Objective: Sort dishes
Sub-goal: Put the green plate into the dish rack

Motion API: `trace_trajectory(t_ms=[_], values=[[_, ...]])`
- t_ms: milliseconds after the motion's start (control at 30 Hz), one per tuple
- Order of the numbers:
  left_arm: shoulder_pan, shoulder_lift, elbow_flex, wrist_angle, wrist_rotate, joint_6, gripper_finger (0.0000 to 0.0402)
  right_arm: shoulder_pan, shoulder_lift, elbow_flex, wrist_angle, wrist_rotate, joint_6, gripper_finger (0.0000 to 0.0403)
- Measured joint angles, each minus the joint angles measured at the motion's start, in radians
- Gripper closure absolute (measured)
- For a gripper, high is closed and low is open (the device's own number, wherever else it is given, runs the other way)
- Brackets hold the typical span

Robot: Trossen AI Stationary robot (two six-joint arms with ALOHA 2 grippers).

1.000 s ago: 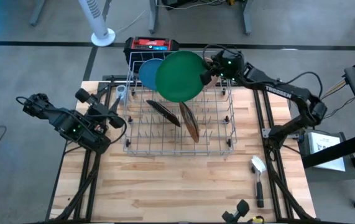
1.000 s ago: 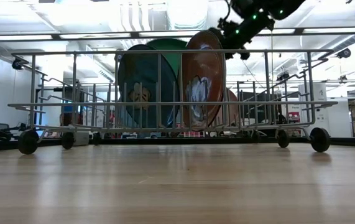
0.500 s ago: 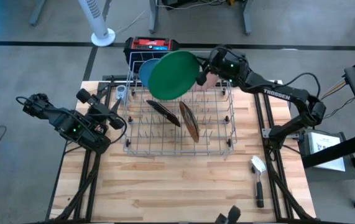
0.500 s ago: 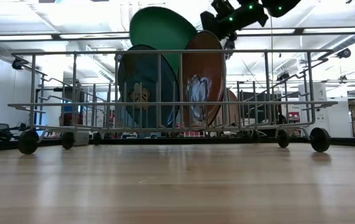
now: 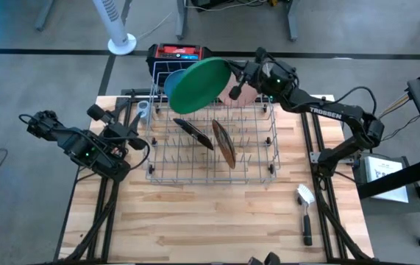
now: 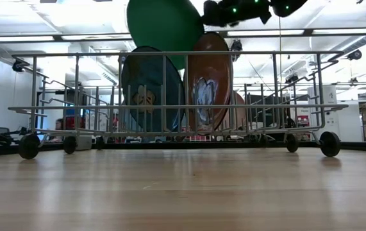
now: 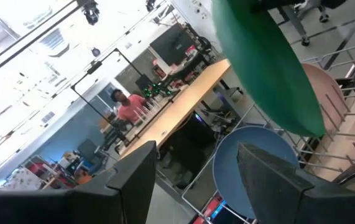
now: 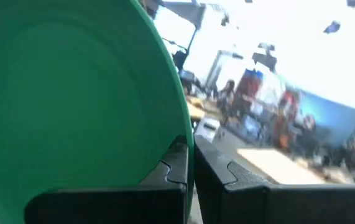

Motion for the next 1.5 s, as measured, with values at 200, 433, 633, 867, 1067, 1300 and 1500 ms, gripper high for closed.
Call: trace_trajectory(t_ms=[200, 433, 633, 867, 1067, 1300, 1500], values=[[0.0, -0.001, 0.0, 0.003, 0.0, 0.0, 0.0191, 0.05, 0.0, 0.0, 0.106, -0.025, -0.114, 0.0401], [0.0, -0.002, 0.001, 0.003, 0.0, 0.012, 0.0191, 0.084, 0.0, 0.0, 0.18, -0.053, -0.237, 0.0401], [0.0, -0.004, 0.001, 0.003, 0.0, 0.051, 0.0191, 0.101, 0.0, 0.0, 0.232, -0.126, -0.267, 0.0402], [0.0, -0.016, 0.078, 0.002, 0.001, 0.1, 0.0191, 0.105, 0.041, 0.002, 0.33, -0.185, -0.21, 0.0402], [0.0, -0.036, 0.196, 0.002, 0.015, 0.102, 0.0191, 0.12, 0.148, 0.092, 0.344, -0.186, -0.212, 0.0402], [0.0, -0.08, 0.286, 0.003, 0.079, 0.102, 0.0191, 0.137, 0.252, 0.196, 0.312, -0.202, -0.258, 0.0403], [0.0, -0.121, 0.31, 0.003, 0.125, 0.101, 0.0191, 0.149, 0.304, 0.248, 0.318, -0.207, -0.309, 0.0403]])
